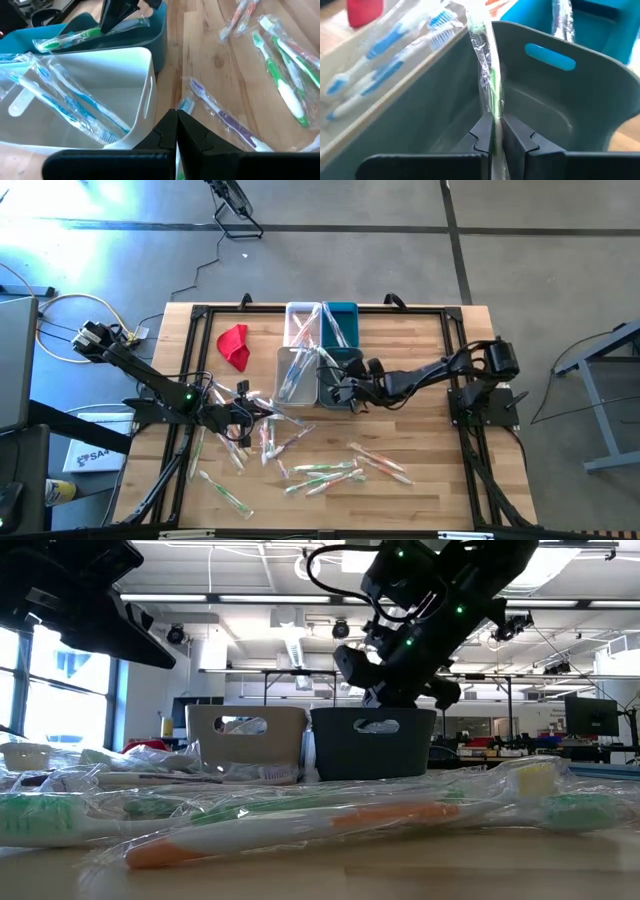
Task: Pick & Place Toothbrushes
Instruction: Put the green toothbrush into the blue bin, then put the orange toothbrush into the transparent bin
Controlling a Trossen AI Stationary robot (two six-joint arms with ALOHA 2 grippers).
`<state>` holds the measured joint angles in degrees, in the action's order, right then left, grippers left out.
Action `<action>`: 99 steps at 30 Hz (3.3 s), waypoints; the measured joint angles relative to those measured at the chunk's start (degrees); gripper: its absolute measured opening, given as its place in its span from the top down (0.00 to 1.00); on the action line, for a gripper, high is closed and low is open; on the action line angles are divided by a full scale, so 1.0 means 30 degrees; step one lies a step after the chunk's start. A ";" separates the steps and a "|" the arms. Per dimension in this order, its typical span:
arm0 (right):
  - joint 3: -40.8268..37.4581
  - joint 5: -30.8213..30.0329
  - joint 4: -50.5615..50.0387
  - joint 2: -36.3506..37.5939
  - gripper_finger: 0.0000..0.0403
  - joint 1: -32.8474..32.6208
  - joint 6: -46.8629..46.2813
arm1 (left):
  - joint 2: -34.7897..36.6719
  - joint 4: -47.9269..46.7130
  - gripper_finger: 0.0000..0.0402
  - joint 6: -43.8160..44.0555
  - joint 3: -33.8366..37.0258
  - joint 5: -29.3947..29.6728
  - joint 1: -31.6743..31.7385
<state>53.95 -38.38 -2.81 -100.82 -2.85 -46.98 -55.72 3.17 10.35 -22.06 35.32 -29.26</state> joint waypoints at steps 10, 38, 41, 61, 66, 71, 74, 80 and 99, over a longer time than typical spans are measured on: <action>0.0000 0.0973 -0.1179 0.0001 0.96 0.0219 -0.0984 | -0.0002 0.0012 0.99 0.0006 0.0000 0.0010 0.0007; 0.0000 0.6523 0.0918 0.3554 0.73 -0.0216 0.4512 | -0.0002 0.0005 0.99 0.0146 0.0000 0.0017 0.0004; 0.0000 0.8911 0.1925 0.3614 0.74 -0.0646 0.6829 | -0.0002 -0.0002 0.99 0.0146 0.0000 0.0017 0.0007; 0.0000 1.2389 0.2695 0.3643 0.76 -0.2091 0.9238 | -0.0002 -0.0002 0.99 0.0146 0.0000 0.0017 0.0005; 0.0000 1.2381 0.2748 0.3643 0.76 -0.2091 0.8621 | -0.0002 -0.0002 0.99 0.0146 0.0000 0.0017 0.0007; 0.0000 1.2403 0.2748 0.3643 0.76 -0.2198 0.8562 | -0.0002 0.0005 0.99 0.0146 0.0000 0.0021 0.0002; 0.0000 1.2425 0.2756 0.3643 0.76 -0.2417 0.8590 | -0.0002 0.0005 0.99 0.0146 0.0000 0.0017 0.0001; 0.0000 1.3131 0.2748 0.3643 0.76 -0.3145 0.8656 | -0.0002 0.0007 0.99 0.0146 0.0000 0.0017 0.0004; 0.0000 1.3779 0.1477 0.3643 0.87 -0.5207 0.5674 | -0.0002 0.0005 0.99 0.0146 0.0000 0.0017 0.0005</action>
<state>53.95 2.96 1.62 -89.89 -18.47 -29.96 -55.72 3.18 10.79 -22.06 35.38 -29.24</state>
